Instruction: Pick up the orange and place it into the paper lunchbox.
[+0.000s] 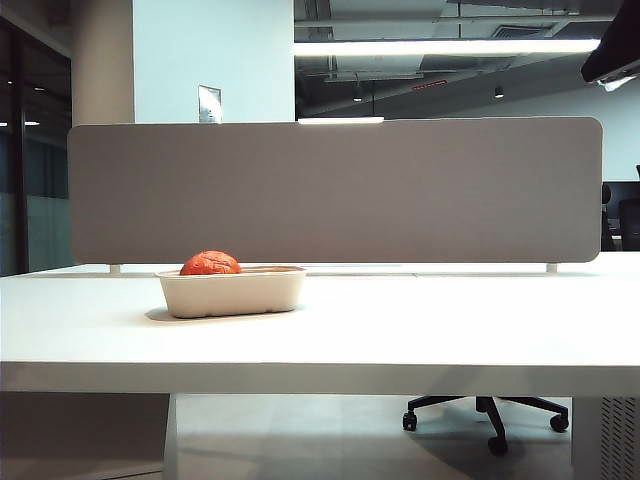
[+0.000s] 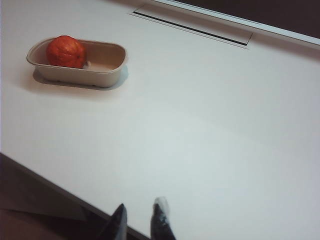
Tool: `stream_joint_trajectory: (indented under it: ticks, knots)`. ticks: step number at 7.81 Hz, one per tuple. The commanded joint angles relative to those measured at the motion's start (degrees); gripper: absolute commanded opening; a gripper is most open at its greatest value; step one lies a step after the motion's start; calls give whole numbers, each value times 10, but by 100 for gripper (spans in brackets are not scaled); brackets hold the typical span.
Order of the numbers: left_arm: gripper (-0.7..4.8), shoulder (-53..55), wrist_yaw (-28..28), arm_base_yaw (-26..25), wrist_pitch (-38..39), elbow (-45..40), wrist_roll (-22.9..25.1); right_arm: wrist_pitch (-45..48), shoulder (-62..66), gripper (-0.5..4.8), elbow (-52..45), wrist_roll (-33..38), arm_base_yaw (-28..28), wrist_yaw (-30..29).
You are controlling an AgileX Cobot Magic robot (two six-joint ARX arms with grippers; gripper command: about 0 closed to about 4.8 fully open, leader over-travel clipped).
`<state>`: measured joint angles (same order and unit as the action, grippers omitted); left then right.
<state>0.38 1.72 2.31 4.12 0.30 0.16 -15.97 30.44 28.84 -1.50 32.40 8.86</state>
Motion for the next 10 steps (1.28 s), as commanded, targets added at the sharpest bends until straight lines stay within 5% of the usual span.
stream_joint_trajectory:
  ticks: [1, 2, 4, 8, 9, 10]
  knots:
    - [-2, -2, 0, 1, -3, 0, -2, 59, -84, 73, -80, 0, -102, 16]
    - [-2, -2, 0, 1, -3, -1, -2, 68, -100, 73, -94, 0, -118, 9]
    - [-2, -2, 0, 1, -3, -1, -2, 151, -303, 73, -276, 0, -297, -36]
    - [-2, -2, 0, 1, -3, -1, -2, 147, -303, 73, -276, 0, -297, -47]
    - [-2, -2, 0, 1, -3, -1, -2, 136, -303, -5, -276, 0, -297, -40]
    - [-2, -2, 0, 1, -3, -1, -2, 136, -303, -5, -276, 0, -297, -35]
